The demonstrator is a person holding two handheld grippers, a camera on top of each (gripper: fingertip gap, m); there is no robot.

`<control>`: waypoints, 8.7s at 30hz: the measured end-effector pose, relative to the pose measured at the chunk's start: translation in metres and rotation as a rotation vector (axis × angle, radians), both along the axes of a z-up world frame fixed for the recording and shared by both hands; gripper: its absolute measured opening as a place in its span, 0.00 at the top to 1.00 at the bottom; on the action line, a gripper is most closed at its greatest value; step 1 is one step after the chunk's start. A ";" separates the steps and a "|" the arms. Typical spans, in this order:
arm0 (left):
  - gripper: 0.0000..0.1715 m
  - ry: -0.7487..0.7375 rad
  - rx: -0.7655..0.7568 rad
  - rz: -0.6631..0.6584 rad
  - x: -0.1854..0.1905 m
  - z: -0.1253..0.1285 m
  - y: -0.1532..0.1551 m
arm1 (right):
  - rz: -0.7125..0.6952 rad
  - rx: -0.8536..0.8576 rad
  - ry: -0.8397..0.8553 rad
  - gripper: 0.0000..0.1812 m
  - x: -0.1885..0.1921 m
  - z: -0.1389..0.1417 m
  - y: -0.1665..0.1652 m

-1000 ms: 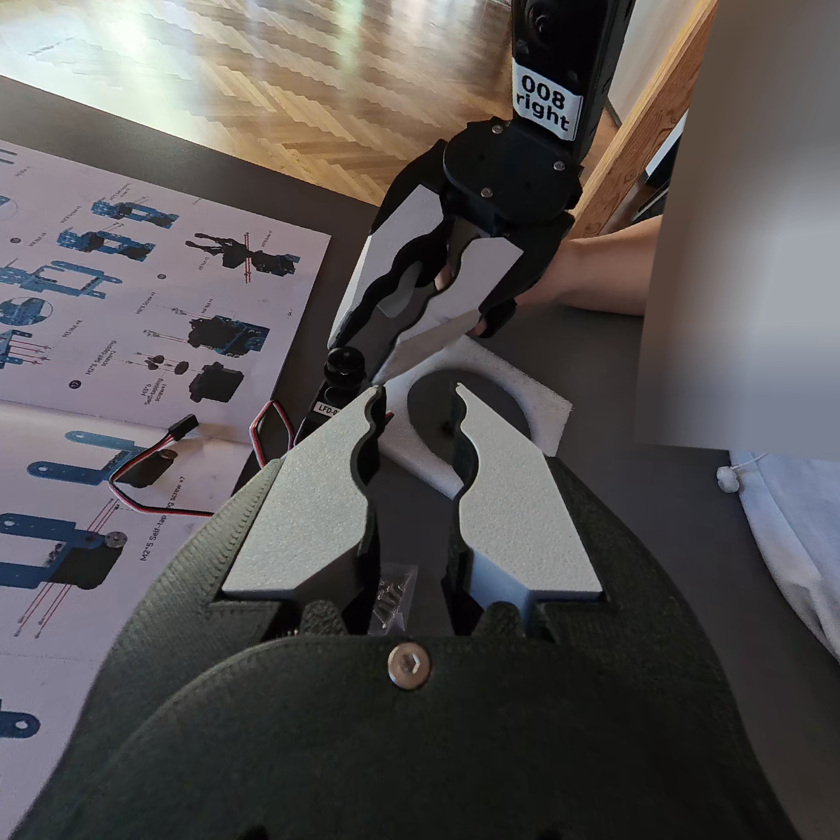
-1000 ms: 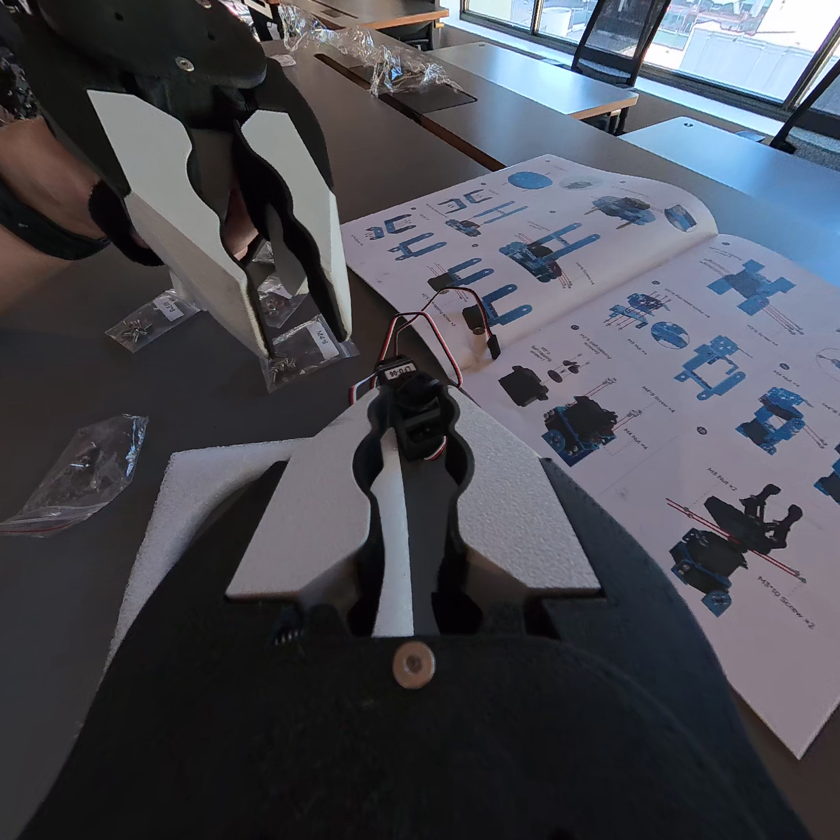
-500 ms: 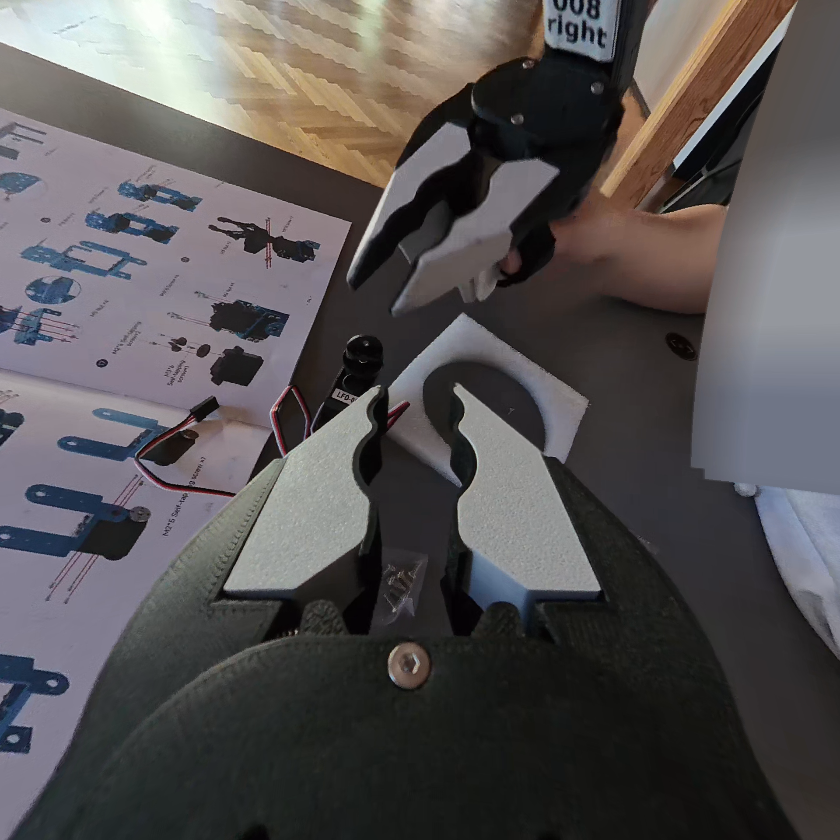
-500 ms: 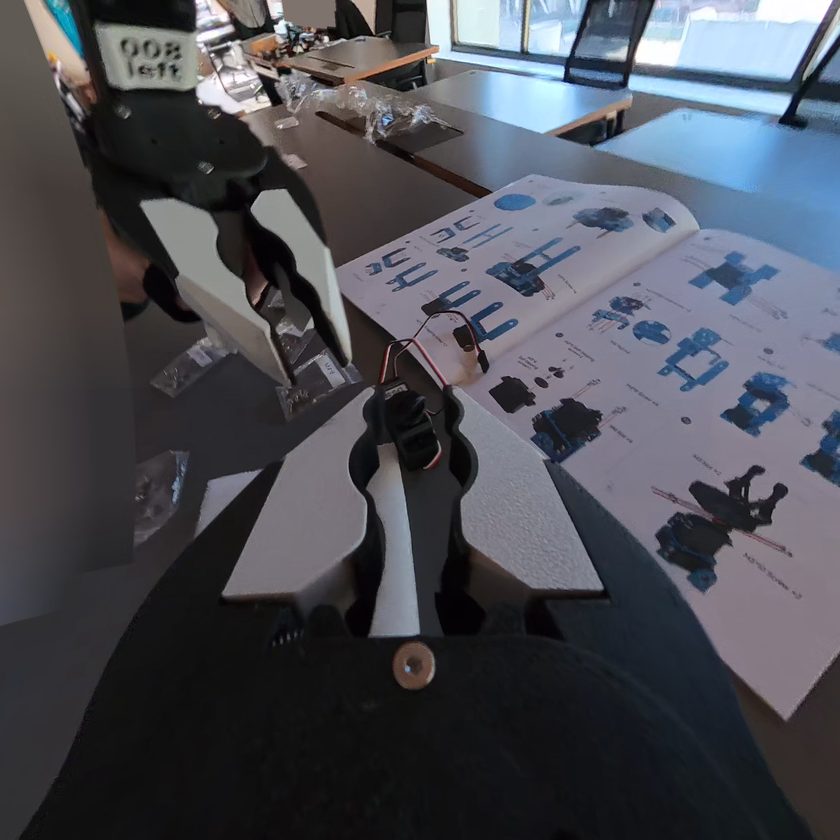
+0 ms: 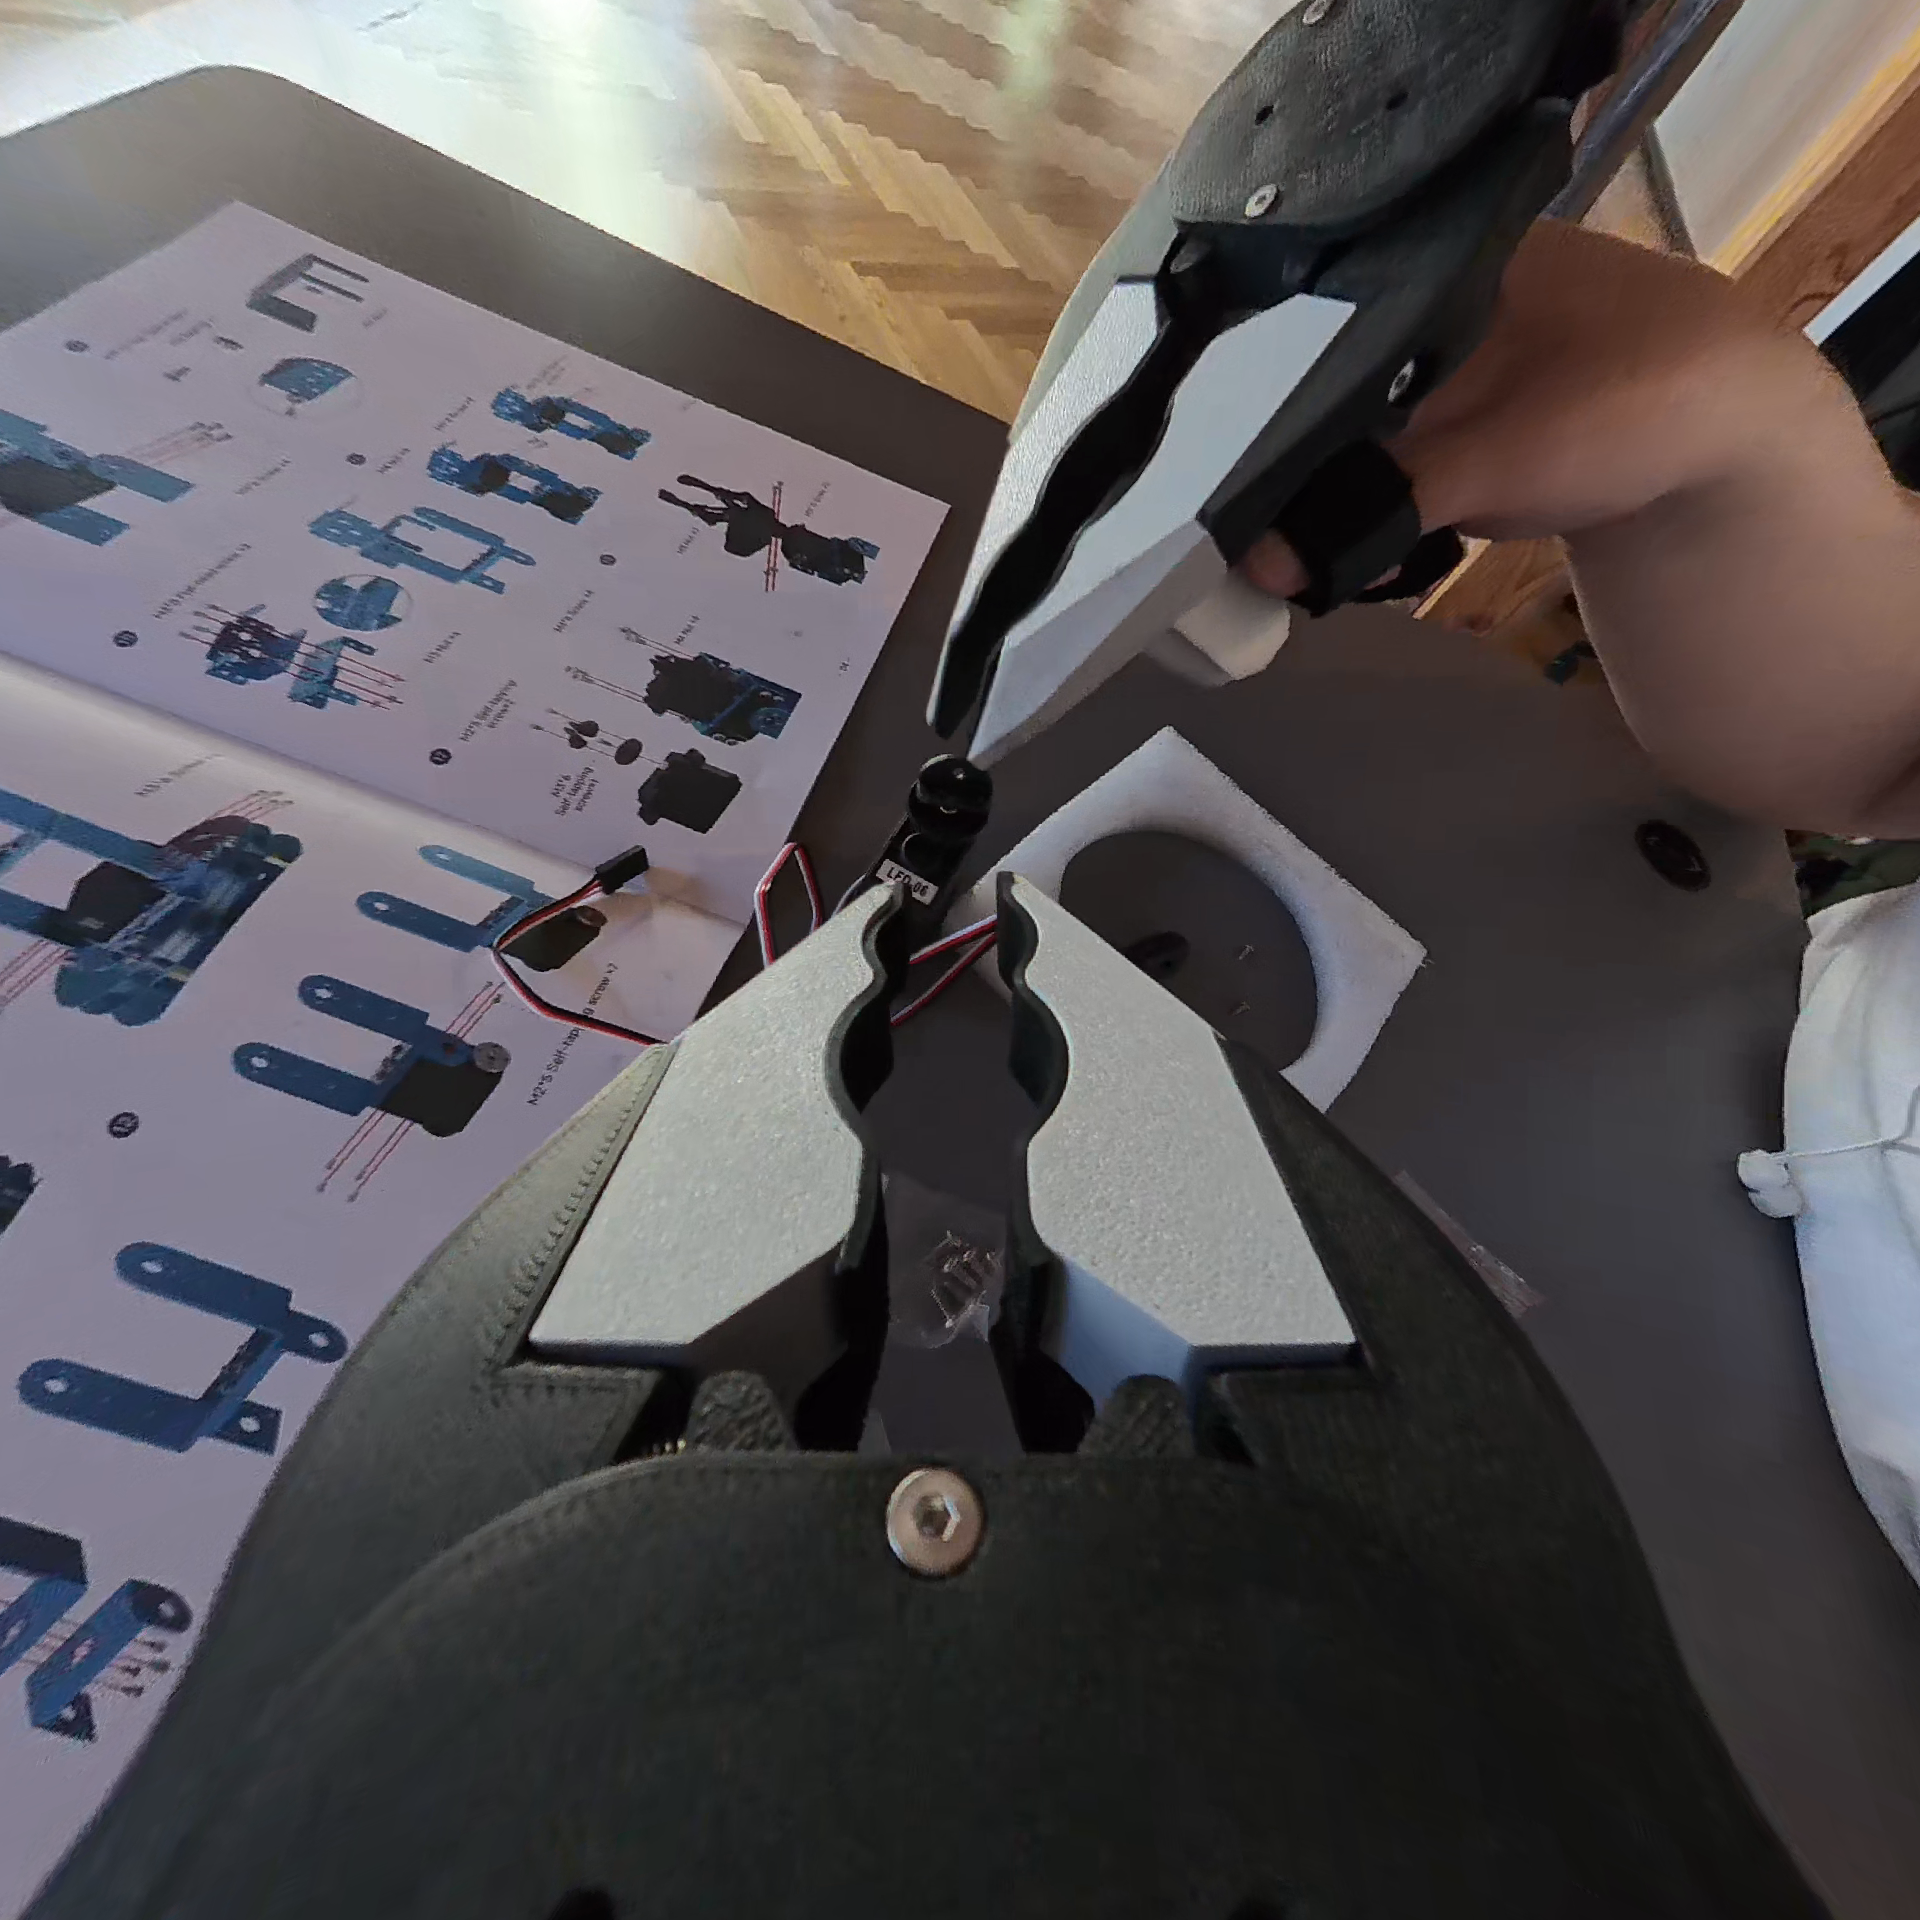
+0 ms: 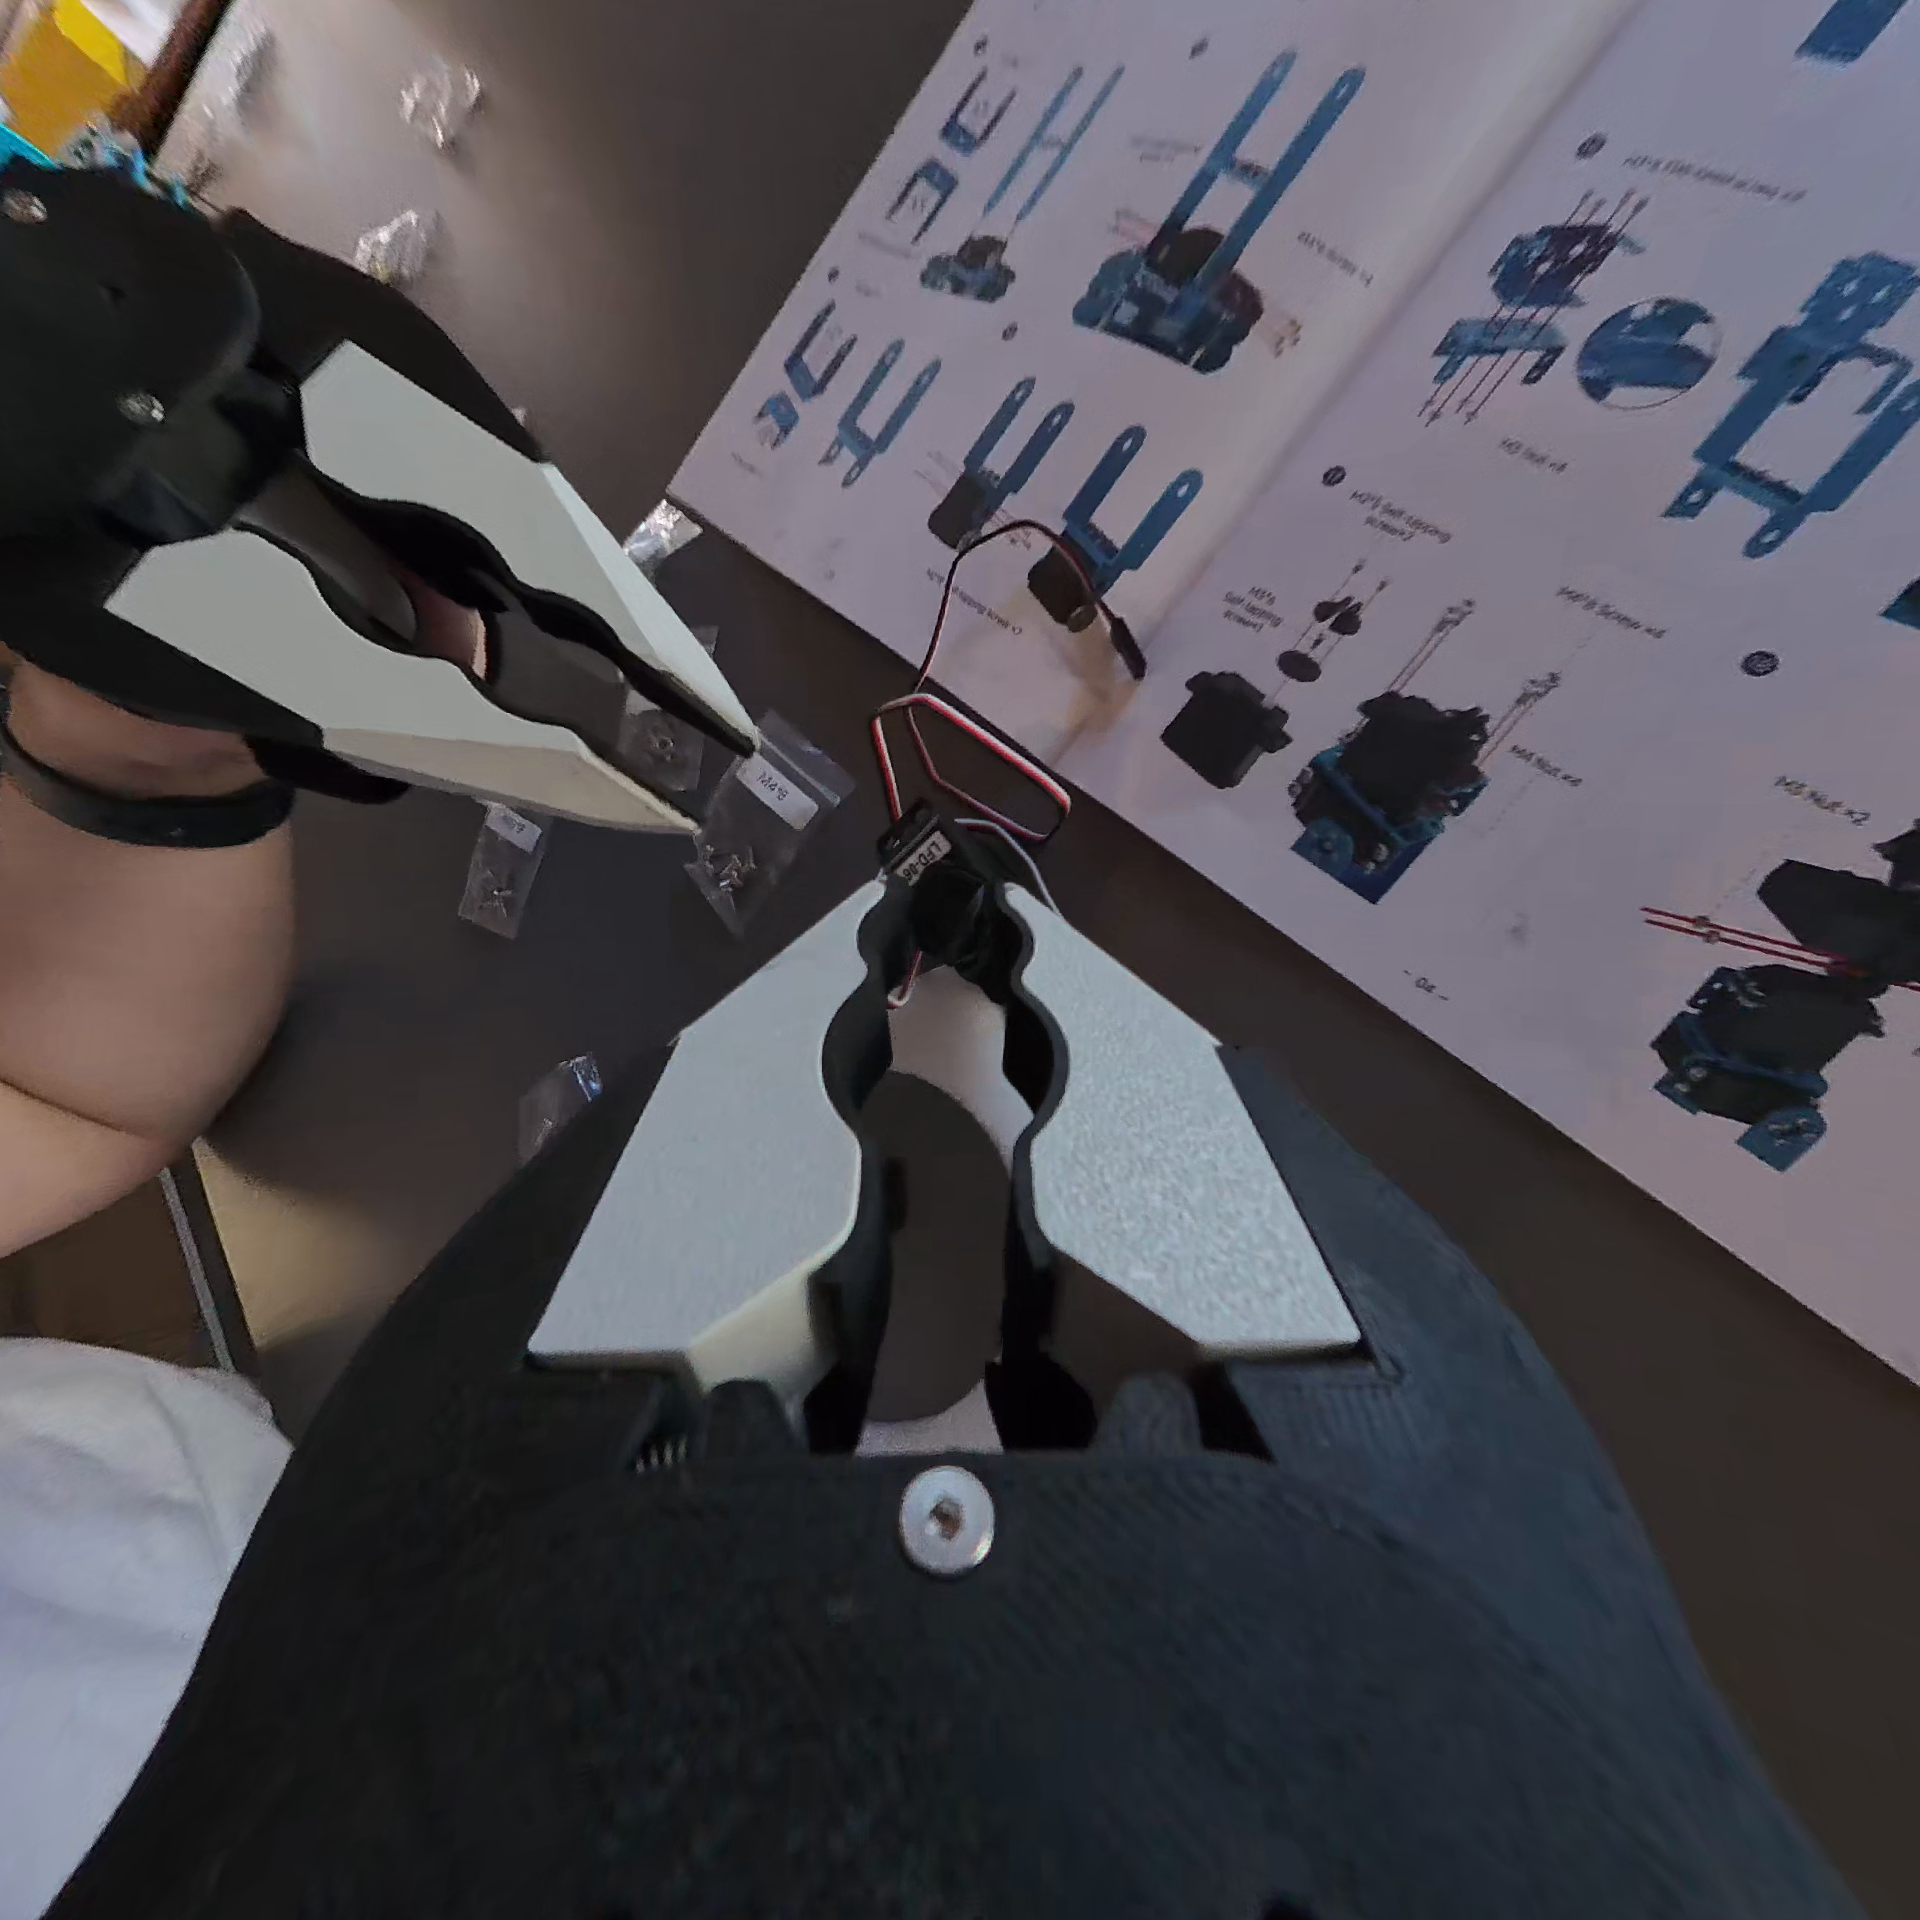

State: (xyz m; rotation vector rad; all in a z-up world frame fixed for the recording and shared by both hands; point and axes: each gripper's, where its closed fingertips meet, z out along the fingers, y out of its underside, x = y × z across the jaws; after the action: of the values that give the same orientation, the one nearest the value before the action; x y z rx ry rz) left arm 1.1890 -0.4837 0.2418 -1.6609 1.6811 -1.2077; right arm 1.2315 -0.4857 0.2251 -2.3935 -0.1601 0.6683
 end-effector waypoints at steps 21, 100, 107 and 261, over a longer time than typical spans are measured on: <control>0.93 -0.003 -0.005 0.005 -0.003 0.007 -0.001 | -0.017 -0.069 0.000 0.94 0.000 -0.011 -0.003; 0.90 0.196 0.449 -0.698 0.039 -0.032 -0.018 | -0.027 0.315 0.595 0.82 0.040 0.003 -0.039; 0.90 0.216 0.492 -0.698 0.039 -0.032 -0.015 | -0.027 0.321 0.603 0.82 0.041 0.004 -0.039; 0.94 0.347 0.148 0.223 -0.005 -0.053 0.040 | -0.166 0.840 0.253 0.82 0.143 0.057 0.035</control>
State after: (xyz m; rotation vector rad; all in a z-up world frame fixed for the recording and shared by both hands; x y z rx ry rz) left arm 1.1842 -0.4434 0.1885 -1.9859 1.6751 -0.7030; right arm 1.3741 -0.4507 0.2820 -1.4899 -0.1027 0.6505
